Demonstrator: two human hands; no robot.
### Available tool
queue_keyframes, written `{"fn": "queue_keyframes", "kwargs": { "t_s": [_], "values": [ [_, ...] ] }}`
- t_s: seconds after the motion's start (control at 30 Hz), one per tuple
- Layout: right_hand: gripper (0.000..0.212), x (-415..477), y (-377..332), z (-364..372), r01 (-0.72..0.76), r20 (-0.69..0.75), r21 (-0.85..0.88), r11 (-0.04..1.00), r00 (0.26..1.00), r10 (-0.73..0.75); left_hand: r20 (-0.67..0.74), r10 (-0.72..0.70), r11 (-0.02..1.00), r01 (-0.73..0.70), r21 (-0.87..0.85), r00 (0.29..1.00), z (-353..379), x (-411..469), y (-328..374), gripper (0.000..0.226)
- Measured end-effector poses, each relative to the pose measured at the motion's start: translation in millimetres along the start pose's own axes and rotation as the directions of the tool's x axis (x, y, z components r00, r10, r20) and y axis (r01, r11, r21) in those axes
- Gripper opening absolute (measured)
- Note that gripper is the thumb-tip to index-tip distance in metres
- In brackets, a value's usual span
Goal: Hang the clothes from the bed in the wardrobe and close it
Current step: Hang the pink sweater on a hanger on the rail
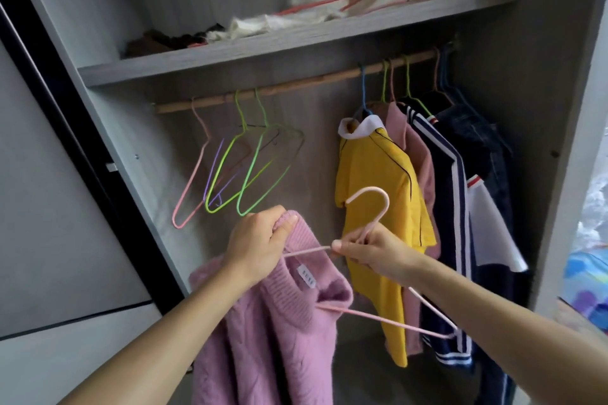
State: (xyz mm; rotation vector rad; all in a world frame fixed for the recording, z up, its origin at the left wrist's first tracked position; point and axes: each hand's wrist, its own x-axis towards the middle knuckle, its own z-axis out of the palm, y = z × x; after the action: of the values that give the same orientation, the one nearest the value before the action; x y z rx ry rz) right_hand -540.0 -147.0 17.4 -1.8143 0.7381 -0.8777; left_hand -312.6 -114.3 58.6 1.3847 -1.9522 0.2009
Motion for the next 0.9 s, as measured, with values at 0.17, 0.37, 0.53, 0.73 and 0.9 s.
{"fn": "queue_keyframes", "kwargs": {
  "t_s": [0.17,0.37,0.53,0.73,0.9],
  "values": [
    [0.028,2.7,12.5,9.6,-0.052,-0.091,0.272,0.961,0.993,0.079,0.180,-0.055,0.996,0.042,0.073,0.982,-24.2,-4.1,-9.8,0.051],
    [0.039,3.2,22.6,-5.1,0.007,-0.163,0.434,0.901,0.984,0.071,0.307,-0.445,0.778,0.533,-0.333,0.841,-93.3,-6.7,-39.1,0.072],
    [0.056,11.0,18.6,-19.6,0.056,-0.182,0.595,0.802,0.981,0.067,0.397,-0.472,0.552,0.615,-0.563,0.787,-81.6,-42.7,-84.0,0.082],
    [0.061,10.3,19.8,-42.3,0.069,-0.209,0.427,0.902,0.978,0.024,-0.219,-0.508,0.766,0.321,-0.556,0.833,-113.7,-6.0,-81.1,0.046],
    [0.063,2.6,28.8,-37.0,0.057,-0.208,0.308,0.950,0.978,0.008,-0.292,-0.057,0.997,0.038,-0.070,0.955,-141.6,24.6,-32.7,0.033]
  ]
}}
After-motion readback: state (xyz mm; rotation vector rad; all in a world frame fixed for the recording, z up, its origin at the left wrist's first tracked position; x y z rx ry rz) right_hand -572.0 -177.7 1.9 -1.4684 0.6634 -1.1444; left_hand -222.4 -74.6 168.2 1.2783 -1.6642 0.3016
